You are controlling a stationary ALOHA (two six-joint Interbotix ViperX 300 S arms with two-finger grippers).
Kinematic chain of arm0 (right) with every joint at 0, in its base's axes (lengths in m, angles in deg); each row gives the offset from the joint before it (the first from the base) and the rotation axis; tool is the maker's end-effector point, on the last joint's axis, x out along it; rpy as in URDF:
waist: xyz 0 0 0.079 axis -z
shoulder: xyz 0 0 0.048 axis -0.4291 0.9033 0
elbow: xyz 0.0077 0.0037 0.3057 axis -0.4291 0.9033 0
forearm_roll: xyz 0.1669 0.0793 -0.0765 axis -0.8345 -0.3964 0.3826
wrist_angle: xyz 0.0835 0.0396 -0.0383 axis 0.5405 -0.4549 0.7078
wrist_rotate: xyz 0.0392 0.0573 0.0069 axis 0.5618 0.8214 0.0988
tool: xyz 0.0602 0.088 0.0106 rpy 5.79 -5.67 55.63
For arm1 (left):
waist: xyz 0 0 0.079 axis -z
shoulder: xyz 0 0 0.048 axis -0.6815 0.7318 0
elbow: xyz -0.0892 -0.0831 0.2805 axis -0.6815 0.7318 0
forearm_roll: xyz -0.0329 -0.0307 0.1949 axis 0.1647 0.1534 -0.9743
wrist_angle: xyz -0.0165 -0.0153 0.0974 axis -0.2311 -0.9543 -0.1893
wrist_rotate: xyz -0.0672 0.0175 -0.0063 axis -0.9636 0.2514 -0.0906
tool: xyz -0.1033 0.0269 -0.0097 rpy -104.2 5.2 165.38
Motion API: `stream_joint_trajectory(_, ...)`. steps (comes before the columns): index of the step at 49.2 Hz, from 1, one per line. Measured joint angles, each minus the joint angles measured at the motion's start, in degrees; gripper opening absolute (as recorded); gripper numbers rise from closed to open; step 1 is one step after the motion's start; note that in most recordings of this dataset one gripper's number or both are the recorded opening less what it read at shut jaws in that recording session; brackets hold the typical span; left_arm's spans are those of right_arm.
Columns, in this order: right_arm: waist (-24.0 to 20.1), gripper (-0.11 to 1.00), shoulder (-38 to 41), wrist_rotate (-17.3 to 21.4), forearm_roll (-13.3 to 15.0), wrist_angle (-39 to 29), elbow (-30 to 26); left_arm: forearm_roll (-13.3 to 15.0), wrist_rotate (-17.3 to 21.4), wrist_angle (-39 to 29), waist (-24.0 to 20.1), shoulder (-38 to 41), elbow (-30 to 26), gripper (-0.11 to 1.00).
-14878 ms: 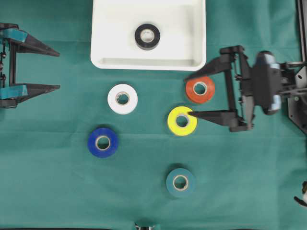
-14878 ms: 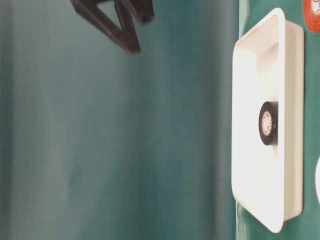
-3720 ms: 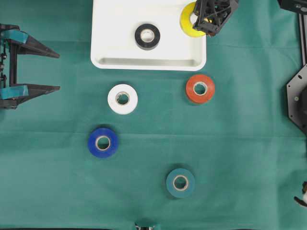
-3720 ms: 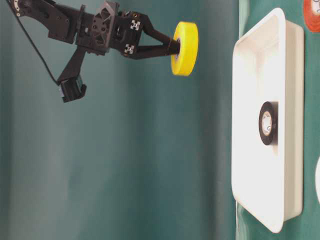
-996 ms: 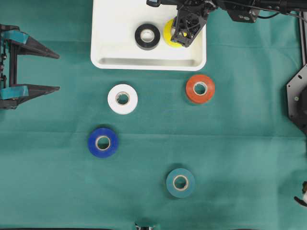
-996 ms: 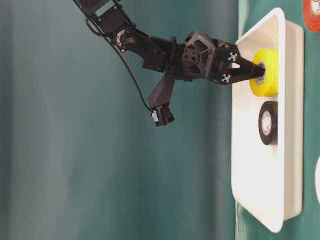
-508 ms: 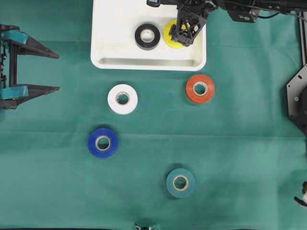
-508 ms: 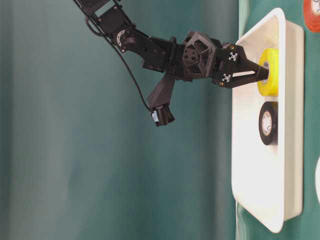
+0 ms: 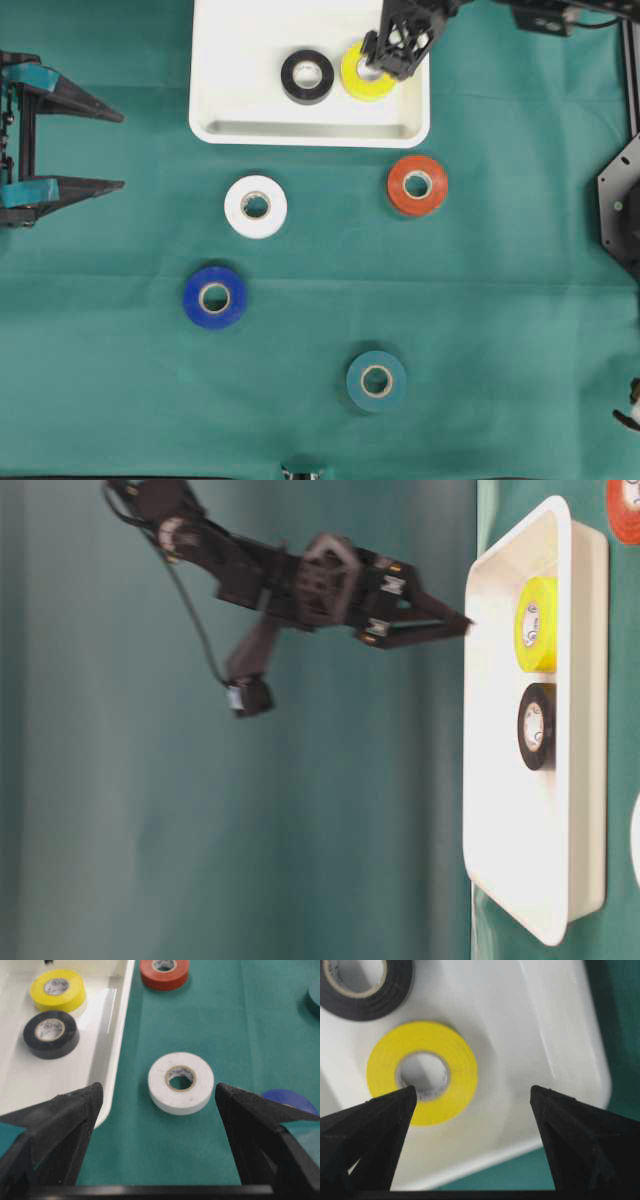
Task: Pick up the tape from a random location and place it into the white case.
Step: 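Open the right gripper to release the yellow tape roll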
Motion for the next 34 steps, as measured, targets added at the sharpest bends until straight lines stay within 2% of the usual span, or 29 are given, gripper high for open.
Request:
stream_joint_trajectory(15,0.0,0.90,-6.1,0.0,2.0,-7.0,-1.8,0.0,0.0,0.0,0.0,0.0,0.0,0.97)
stream_joint_trajectory(34,-0.2,0.90,-7.4,0.1,2.2,-7.6,-2.0,0.0,0.0,0.0,0.0,0.0,0.0,0.97)
